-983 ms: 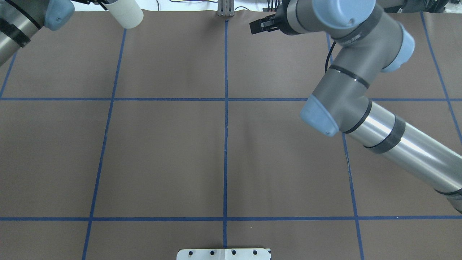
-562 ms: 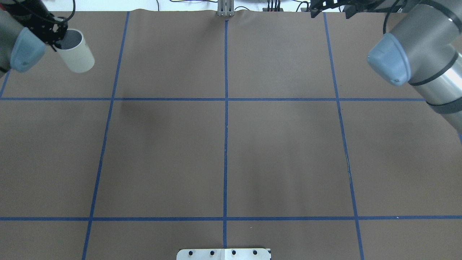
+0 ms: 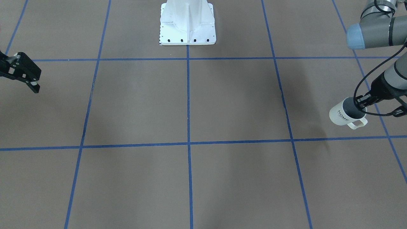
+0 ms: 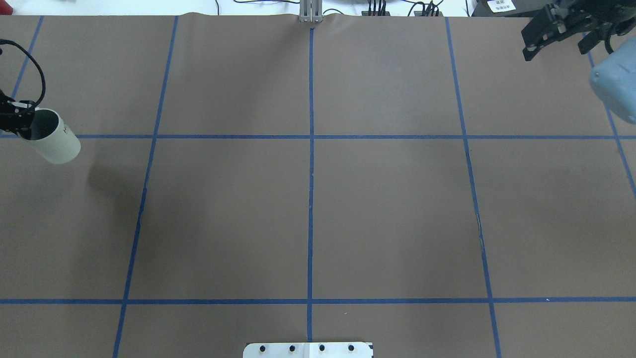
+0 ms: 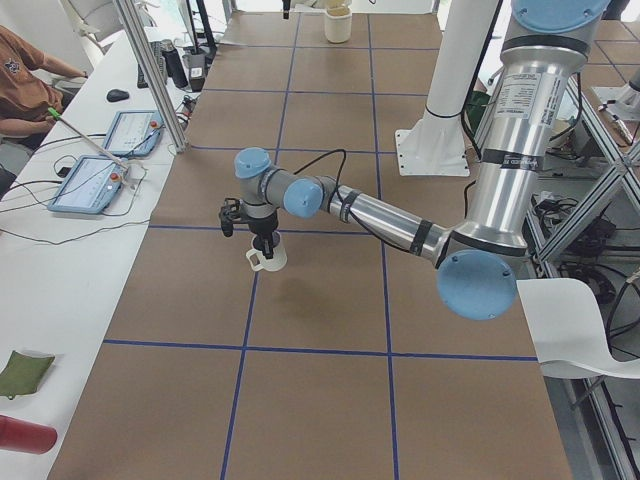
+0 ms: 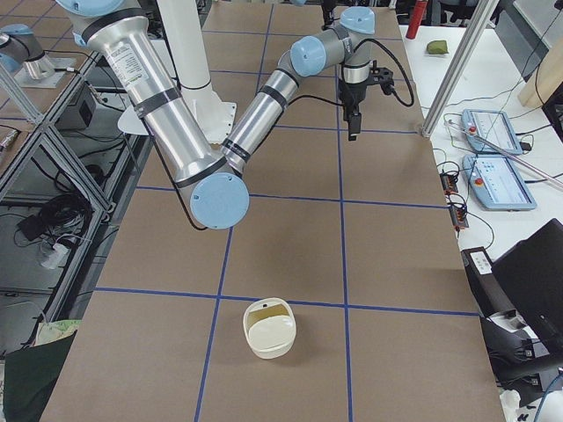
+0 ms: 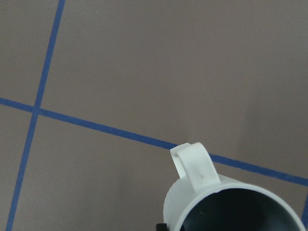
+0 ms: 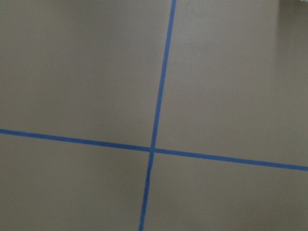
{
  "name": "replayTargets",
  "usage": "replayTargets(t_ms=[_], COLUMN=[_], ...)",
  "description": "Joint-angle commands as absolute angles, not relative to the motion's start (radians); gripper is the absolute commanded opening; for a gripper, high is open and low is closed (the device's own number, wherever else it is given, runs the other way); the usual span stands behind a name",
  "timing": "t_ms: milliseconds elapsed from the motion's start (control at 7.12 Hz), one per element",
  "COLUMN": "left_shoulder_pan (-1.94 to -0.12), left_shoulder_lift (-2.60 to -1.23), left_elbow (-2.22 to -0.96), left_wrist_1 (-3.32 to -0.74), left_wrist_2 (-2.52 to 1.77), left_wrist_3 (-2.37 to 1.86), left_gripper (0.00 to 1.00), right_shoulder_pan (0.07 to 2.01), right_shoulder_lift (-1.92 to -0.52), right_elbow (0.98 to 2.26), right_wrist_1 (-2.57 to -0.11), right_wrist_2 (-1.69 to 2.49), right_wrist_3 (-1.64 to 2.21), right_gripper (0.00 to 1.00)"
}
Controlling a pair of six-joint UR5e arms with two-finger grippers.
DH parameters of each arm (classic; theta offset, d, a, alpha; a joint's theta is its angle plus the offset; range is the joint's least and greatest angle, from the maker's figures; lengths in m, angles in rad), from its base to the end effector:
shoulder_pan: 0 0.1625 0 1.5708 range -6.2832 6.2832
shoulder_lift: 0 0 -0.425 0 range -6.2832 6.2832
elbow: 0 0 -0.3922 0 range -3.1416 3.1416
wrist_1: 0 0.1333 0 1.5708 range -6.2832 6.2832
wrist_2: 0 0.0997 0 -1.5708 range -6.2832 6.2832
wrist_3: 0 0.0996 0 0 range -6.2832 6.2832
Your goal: Left arm hands cup to right arm to dump lemon
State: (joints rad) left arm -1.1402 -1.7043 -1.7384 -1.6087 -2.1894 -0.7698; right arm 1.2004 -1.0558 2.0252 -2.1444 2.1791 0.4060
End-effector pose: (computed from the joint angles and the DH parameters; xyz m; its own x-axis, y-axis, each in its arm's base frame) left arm 0.1618 -0.5333 0.5108 0.7478 -0.2264 -0.6241 0.1766 0.9740 -0.1418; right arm -0.1296 -0.5448 0.2460 0.7614 -0.1219 0.6367 0.0362 0.9886 0.1460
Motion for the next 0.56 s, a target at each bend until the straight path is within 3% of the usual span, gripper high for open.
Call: replayTargets(t_ms=[0,421], left_shoulder_pan=[-1.077,-1.071], left_shoulder_lift=[-1.600,-1.530], left_elbow=[-1.746,-1.766], left_wrist_1=[-1.748,-1.778], left_wrist_2=[-2.192,-2.238], left_wrist_3=[-0.836,-0.825], left_gripper=[0.00,0.00], right_shoulder_pan=[1.222,1.230], right_shoulder_lift=[-1.130,-1.164], right_elbow=[2.078,2.075], right_wrist_1=[-2.215,-2.212], right_wrist_2=[2.180,2.180], right_wrist_3=[0.254,0.227], right_gripper=[1.00,1.00])
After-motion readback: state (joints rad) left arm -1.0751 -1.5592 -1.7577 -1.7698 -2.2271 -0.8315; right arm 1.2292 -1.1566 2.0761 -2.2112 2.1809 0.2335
